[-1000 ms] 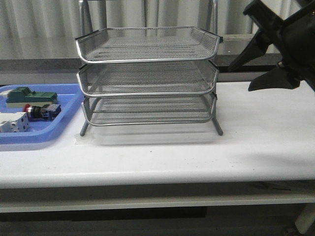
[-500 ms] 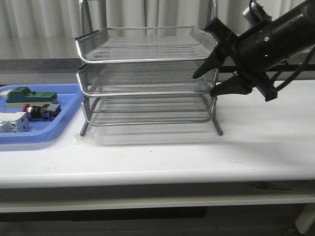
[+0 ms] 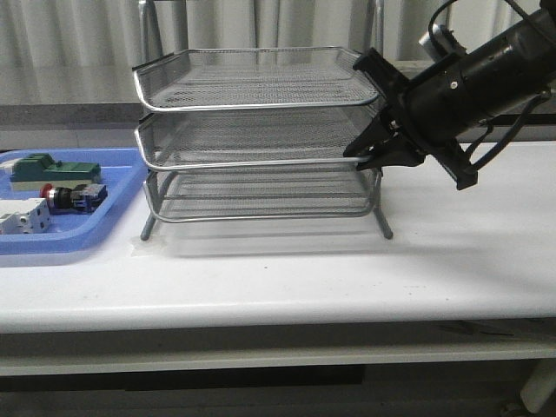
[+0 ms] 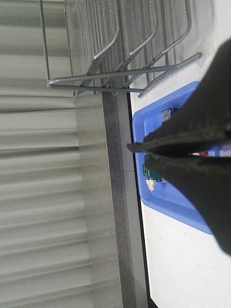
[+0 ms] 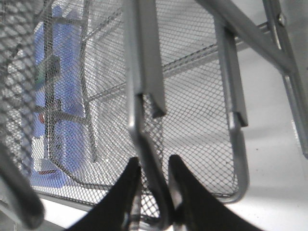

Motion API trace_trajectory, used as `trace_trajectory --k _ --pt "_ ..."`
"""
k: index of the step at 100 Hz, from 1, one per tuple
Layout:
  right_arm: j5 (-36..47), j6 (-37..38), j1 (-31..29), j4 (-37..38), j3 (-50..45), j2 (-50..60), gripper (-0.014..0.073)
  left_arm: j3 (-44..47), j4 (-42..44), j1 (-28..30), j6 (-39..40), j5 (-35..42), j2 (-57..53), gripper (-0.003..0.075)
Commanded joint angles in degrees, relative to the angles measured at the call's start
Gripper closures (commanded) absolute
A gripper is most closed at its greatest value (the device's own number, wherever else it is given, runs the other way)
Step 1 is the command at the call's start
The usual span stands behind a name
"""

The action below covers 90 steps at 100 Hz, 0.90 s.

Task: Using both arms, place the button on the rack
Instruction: 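Reach the right gripper to the front rim of the middle mesh tier, then pull the middle mesh tier out toward the robot with the right gripper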

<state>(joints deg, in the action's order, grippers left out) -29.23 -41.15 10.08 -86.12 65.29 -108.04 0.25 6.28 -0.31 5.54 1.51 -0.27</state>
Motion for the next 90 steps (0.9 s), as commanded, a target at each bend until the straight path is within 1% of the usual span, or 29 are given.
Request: trace_trajectory --k 1,5,24,43,67,90 --pt "-2.0 -1.0 0.0 -1.7 1.8 2.6 0.0608 1.9 0.0 0.0 0.5 4.1 -1.8 0.0741" --pt "-2.1 -1.0 0.0 -1.6 1.7 2.6 0.0621 1.9 0.0 0.0 0.5 4.1 -1.8 0.0741" --pt "-2.8 -1.0 0.0 -1.0 0.0 2.6 0.062 1.9 0.0 0.0 0.5 4.1 -1.8 0.0741" --pt "-3.5 -1.2 0.1 0.3 -6.0 4.1 0.062 1.9 0.0 0.0 0.5 4.1 -1.8 0.0741" --pt "-2.5 -6.1 0.1 1.1 -16.6 12.0 0.062 1.9 0.0 0.0 0.5 4.1 -1.8 0.0741" --pt "-1.2 -6.5 0.1 1.1 -24.7 19.6 0.062 1.9 0.0 0.0 0.5 4.1 -1.8 0.0741"
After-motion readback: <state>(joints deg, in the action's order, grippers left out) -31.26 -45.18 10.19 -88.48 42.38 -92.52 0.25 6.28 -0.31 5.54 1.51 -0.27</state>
